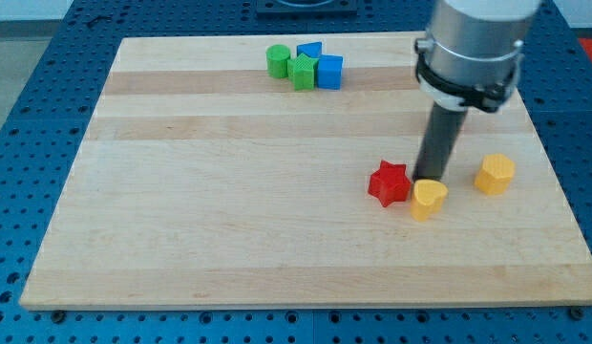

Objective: Slide the yellow heart below the red circle

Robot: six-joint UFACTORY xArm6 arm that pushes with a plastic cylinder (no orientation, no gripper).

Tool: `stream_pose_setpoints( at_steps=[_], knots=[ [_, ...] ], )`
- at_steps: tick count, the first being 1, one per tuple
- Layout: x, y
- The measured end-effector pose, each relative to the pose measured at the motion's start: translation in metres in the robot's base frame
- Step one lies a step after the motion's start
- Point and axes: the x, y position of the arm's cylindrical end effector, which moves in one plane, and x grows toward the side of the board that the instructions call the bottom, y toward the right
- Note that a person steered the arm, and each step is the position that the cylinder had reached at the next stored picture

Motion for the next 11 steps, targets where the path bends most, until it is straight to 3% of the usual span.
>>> stream_pose_setpoints(
  at_steps=[2,3,6,11],
  knots=[
    [0.044,0.063],
    [0.075,0.016],
    [0.028,-0.017],
    [0.011,-0.019]
  ],
)
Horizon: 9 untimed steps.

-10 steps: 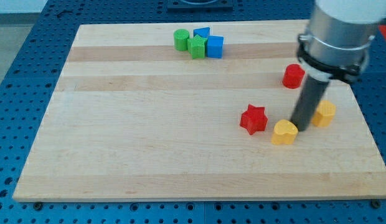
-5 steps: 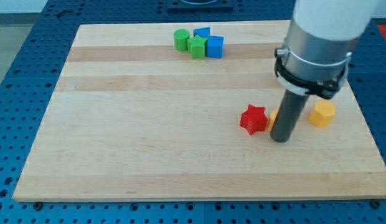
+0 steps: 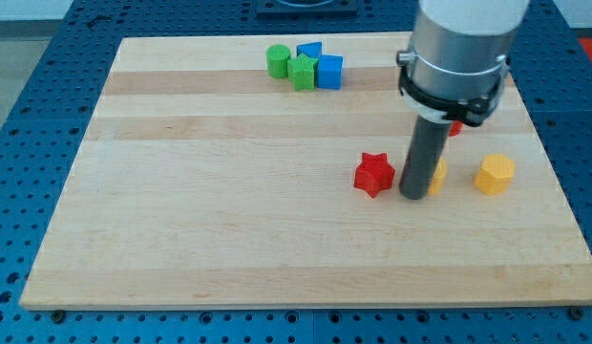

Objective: Slide the yellow heart below the red circle

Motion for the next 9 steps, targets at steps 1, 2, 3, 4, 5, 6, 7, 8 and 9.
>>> stream_pose_setpoints(
  at_steps=[1,2,3,4,5,6,7,8,9],
  knots=[
    [0.017,0.006],
    [0.018,0.006],
    [0.016,0.008],
    [0.009,0.011],
    [-0.018,0.011],
    [-0.036,0.015],
    [-0.039,0.018],
    [-0.049,0.018],
    [-0.064,0.018]
  ],
)
